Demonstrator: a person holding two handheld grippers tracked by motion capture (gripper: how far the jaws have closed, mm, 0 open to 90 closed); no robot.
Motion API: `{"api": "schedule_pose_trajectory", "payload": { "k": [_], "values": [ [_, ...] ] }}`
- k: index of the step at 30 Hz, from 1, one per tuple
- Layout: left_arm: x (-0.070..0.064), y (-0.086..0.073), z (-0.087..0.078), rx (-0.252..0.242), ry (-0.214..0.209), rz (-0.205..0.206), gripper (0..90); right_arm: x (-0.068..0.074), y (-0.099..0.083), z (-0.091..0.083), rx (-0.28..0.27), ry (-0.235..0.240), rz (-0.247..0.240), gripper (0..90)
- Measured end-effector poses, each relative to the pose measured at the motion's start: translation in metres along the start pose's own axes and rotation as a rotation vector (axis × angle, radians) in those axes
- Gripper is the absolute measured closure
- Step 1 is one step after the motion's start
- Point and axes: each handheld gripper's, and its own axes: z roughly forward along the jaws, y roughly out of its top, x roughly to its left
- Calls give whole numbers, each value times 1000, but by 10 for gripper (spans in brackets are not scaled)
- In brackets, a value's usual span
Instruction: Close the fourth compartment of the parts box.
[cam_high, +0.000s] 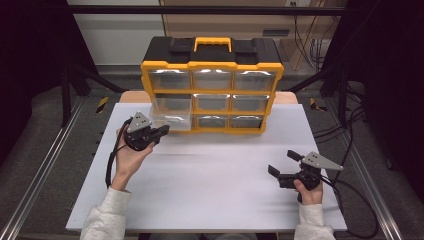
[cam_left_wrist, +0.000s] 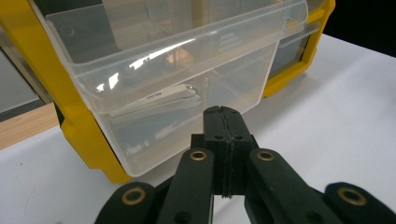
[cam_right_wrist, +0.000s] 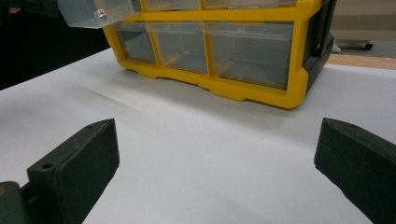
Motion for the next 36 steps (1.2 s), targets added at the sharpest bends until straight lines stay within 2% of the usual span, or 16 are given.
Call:
{"api": "schedule_pose_trajectory", "payload": {
  "k": [4, 17, 36],
  "values": [
    [2, 0, 2, 3, 12, 5, 892, 0, 0, 0, 1, -1, 1, 3],
    [3, 4, 8, 3, 11, 21, 892, 0, 0, 0, 3, -1, 1, 3],
    [10, 9, 15, 2, 19, 13, 892, 0, 0, 0, 3, -6, 0, 2]
  ]
}}
